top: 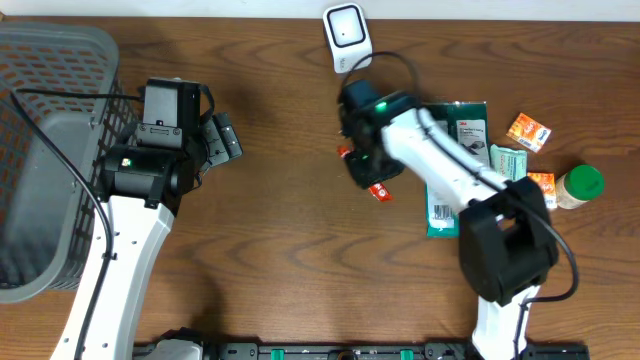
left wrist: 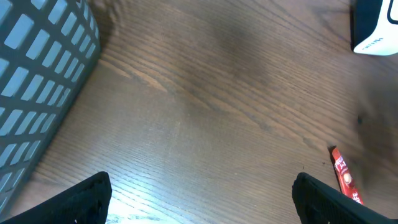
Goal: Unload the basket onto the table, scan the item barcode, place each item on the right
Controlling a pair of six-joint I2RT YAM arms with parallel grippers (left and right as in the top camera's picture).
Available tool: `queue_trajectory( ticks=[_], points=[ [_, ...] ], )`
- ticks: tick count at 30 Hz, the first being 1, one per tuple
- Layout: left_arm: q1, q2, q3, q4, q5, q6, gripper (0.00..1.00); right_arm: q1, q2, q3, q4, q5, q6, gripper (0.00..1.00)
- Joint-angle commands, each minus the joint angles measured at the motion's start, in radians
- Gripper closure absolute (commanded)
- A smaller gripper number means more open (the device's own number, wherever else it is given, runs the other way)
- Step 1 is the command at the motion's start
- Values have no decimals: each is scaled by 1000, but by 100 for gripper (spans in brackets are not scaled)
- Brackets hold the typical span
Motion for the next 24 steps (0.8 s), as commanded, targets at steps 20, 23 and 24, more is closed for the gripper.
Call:
queue_trajectory(
  ticks=[20,23,24],
  points=[
    [2,-2,13,0,-13,13,7,7,-56,-278,278,15,-33,99],
    [2,-2,13,0,-13,13,7,7,-137,-222,233,16,-34,99],
    [2,-2,13,0,-13,13,7,7,-170,-206,221,16,-34,99]
  ],
)
